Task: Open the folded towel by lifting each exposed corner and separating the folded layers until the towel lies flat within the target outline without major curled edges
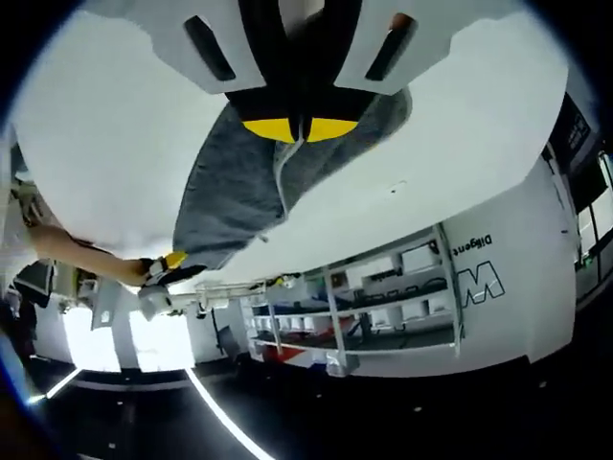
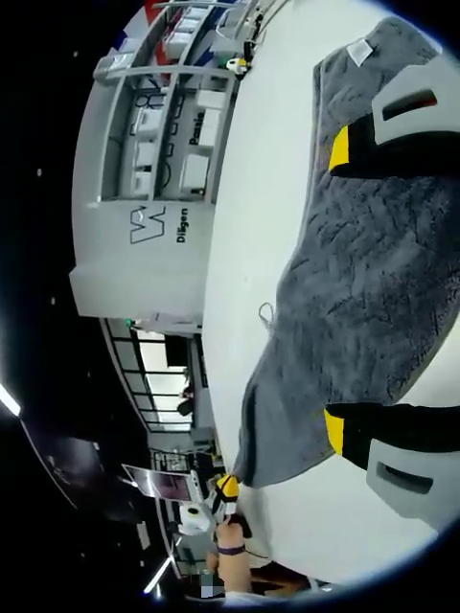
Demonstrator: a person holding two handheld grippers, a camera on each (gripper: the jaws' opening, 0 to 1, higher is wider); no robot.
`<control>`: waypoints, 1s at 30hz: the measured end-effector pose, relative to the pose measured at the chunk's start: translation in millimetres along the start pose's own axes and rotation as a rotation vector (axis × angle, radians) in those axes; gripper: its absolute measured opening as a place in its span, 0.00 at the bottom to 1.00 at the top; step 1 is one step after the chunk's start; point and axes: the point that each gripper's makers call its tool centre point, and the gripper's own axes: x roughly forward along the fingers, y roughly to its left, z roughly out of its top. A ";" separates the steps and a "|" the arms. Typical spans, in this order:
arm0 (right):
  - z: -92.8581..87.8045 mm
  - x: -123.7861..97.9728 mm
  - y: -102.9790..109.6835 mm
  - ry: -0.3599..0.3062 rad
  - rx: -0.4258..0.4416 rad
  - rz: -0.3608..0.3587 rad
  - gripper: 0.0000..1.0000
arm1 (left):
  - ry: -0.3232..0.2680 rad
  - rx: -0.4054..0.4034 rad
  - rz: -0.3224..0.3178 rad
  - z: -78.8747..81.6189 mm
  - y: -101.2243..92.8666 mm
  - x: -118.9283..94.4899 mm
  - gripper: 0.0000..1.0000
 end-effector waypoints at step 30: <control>-2.9 -0.1 -1.7 0.008 0.005 -0.006 0.99 | -0.037 -0.043 -0.162 -1.5 -52.7 -29.6 0.02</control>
